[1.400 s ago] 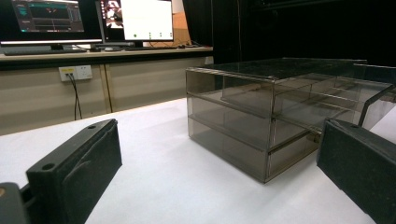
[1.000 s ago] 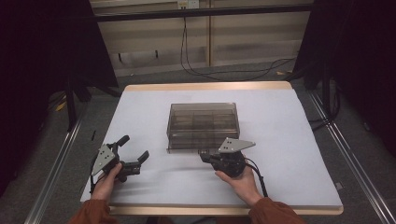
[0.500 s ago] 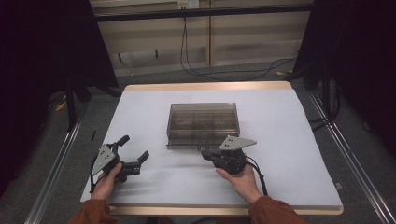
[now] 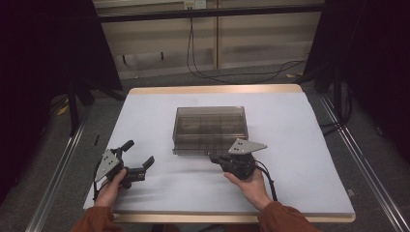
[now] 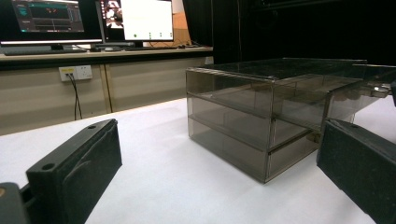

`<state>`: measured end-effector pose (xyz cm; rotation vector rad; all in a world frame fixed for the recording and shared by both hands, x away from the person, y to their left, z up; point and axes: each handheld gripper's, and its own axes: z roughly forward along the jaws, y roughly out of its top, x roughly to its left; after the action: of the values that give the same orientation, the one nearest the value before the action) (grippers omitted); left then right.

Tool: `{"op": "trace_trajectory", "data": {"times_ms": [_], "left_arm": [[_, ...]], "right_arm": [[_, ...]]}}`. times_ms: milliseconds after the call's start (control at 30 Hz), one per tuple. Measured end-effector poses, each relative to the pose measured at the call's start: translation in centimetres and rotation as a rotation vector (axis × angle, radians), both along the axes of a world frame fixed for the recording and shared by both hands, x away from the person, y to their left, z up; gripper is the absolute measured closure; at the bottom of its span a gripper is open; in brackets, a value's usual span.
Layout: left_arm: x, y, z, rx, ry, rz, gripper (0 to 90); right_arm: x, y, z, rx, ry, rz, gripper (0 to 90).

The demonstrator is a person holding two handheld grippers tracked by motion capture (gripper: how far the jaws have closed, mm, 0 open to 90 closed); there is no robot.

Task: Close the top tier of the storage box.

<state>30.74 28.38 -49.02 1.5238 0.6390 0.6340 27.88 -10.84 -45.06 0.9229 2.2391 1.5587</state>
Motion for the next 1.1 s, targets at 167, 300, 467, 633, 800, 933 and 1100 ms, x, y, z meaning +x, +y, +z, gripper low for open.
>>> {"op": "trace_trajectory", "data": {"times_ms": [167, 300, 467, 633, 800, 933, 1100], "left_arm": [[0.0, 0.0, 0.0, -0.003, -0.002, 0.003, 0.0], [0.0, 0.0, 0.0, -0.001, -0.003, 0.004, 0.0], [0.0, 0.0, 0.0, -0.003, -0.002, 0.003, 0.0], [0.0, 0.0, 0.0, -0.005, -0.001, -0.001, 0.0], [0.0, 0.0, 0.0, -0.003, -0.002, 0.000, 0.0], [0.0, 0.0, 0.0, -0.005, -0.002, -0.001, 0.0], [0.0, 0.0, 0.0, -0.005, -0.002, -0.001, 0.0]], "right_arm": [[0.2, 0.0, 0.0, -0.010, 0.000, -0.003, 90.0], [0.3, -0.1, 0.0, -0.015, -0.002, -0.010, 90.0], [0.5, 0.0, 0.1, -0.017, -0.001, -0.012, 90.0], [0.7, 0.1, 0.2, -0.011, -0.001, -0.010, 90.0], [0.8, 0.1, 0.1, -0.007, -0.003, -0.013, 90.0], [1.1, 0.1, 0.0, 0.000, -0.003, -0.023, 90.0], [1.3, 0.0, -0.1, -0.003, -0.003, -0.028, 90.0]]}}
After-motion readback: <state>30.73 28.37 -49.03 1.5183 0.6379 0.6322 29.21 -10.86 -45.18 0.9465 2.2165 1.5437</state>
